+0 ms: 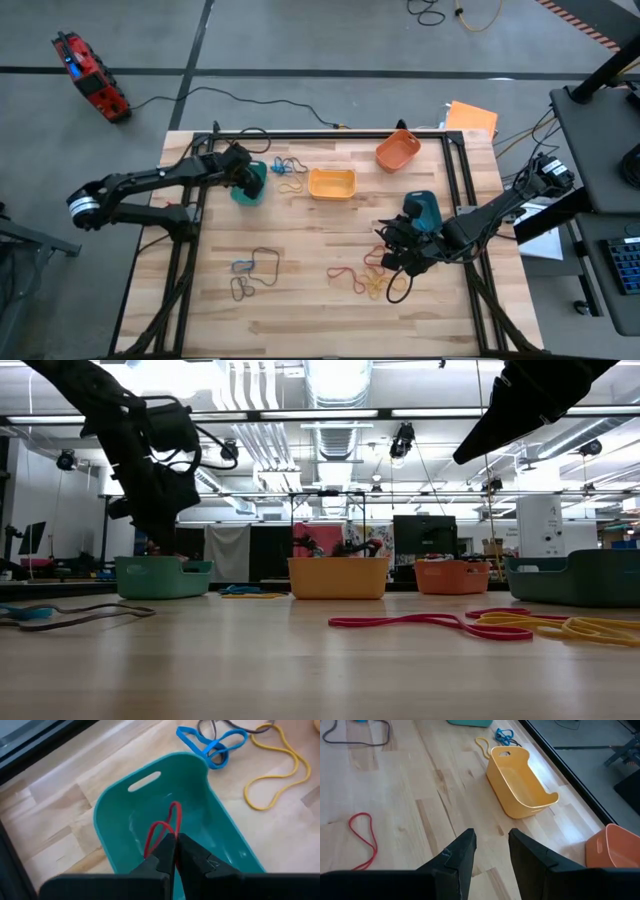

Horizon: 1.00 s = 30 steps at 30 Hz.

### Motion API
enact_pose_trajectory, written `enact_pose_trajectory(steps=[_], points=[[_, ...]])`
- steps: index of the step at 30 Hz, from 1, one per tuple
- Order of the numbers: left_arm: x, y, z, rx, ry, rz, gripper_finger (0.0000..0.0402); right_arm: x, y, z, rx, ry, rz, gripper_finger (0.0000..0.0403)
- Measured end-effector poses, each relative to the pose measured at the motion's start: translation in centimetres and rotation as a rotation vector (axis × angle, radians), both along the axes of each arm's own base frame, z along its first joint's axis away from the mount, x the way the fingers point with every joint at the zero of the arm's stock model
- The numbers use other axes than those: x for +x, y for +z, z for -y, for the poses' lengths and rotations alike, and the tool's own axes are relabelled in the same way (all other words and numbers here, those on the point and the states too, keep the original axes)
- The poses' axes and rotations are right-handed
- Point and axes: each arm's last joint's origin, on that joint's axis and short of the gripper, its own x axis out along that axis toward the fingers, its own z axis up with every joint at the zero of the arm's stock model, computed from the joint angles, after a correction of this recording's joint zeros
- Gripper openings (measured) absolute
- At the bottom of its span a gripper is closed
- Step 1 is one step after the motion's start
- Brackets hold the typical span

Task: Sort rubber bands into baskets
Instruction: Put the red rubberband into the green bin, then put the yellow rubberband into the orange bin

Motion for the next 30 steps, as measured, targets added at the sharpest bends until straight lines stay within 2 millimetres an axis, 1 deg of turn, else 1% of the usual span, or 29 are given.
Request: enact_pose_trajectory(steps=[4, 12, 17, 20, 23, 27, 30], points=[[0.0, 0.0, -0.1, 0.018, 0.020, -0.002, 0.0016, 0.0, 0.0, 0.0, 0.001, -0.001, 0.001, 0.0114], [0.0, 0.2, -0.1, 0.025, 0.022, 0.010, 0.0075, 0.0, 0.0, 0.0, 0.001, -0.001, 0.001, 0.0114], [0.4, 0.8, 0.8, 0.016, -0.029, 0.071, 0.0095, 0.0, 0.0, 0.0, 0.008, -0.007, 0.005, 0.0114], [0.9, 1.5, 2.0, 0.034, -0.087, 0.127, 0.0094, 0.0, 0.0, 0.1, 0.021, -0.021, 0.014, 0.0114], [1.8, 2.5, 3.8, 0.065, -0.165, 0.222, 0.0088, 0.2, 0.0, 0.4, 0.042, -0.052, 0.030, 0.0114], [2.9, 4.3, 7.1, 0.137, -0.314, 0.384, 0.0081, 0.3, 0.0, 0.7, 0.059, -0.083, 0.043, 0.0114], [3.1, 5.3, 9.8, 0.204, -0.384, 0.458, 0.0076, 0.4, 0.0, 0.8, 0.062, -0.088, 0.050, 0.0114]])
